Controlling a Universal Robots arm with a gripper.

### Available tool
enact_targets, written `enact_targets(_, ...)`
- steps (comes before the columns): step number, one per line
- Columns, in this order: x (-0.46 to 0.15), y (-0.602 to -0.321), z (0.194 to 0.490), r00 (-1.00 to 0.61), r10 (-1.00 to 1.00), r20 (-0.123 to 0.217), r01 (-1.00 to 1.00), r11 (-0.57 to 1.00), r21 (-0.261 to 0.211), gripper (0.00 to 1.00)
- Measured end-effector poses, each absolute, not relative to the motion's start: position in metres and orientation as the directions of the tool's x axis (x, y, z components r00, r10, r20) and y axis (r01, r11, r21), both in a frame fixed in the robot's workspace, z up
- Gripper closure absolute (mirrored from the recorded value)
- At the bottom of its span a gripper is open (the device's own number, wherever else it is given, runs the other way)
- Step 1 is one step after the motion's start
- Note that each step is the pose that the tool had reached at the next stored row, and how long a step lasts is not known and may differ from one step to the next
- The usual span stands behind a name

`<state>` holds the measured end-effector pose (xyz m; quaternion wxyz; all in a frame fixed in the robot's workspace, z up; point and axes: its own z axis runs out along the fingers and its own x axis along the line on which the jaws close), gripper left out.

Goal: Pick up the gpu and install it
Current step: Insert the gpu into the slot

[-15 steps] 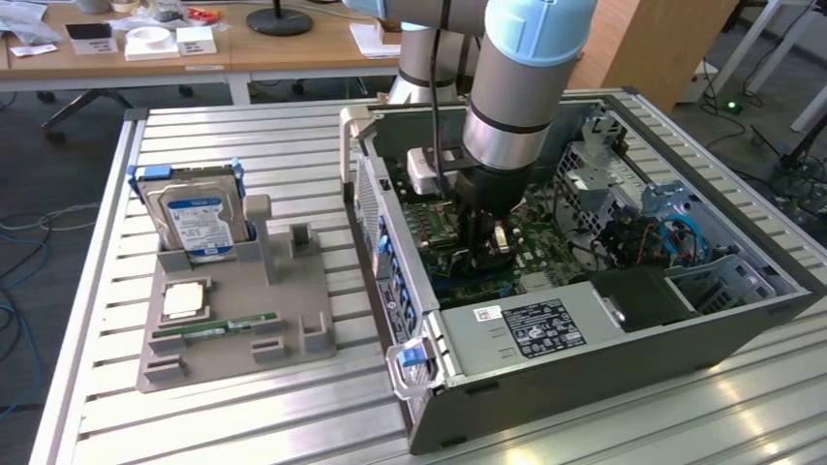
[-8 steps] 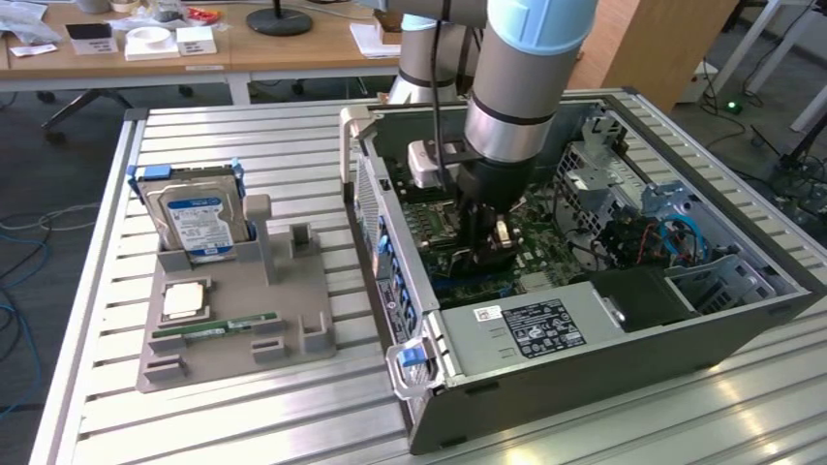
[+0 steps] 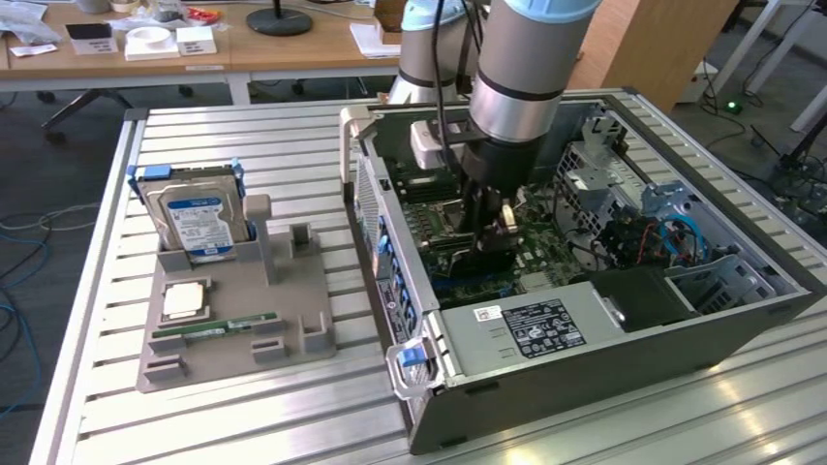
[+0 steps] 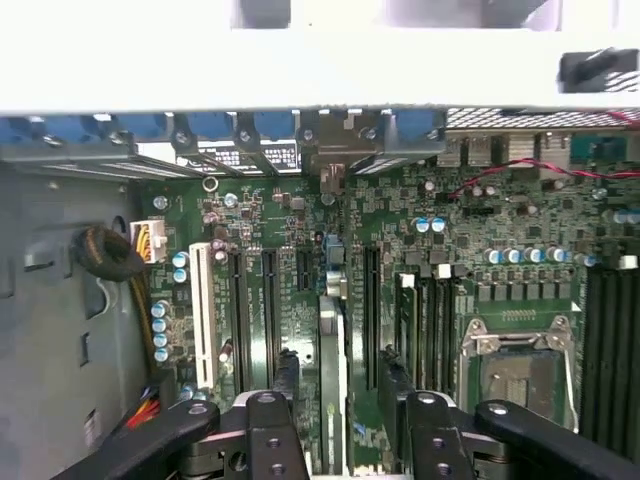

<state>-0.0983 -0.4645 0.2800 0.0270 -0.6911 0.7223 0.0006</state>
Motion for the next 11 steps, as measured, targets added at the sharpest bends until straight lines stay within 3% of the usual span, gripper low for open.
enact_targets(11, -0.098, -0.464, 0.32, -0.043, -0.998, -0.039, -0.998, 0.045, -0.036, 0.55)
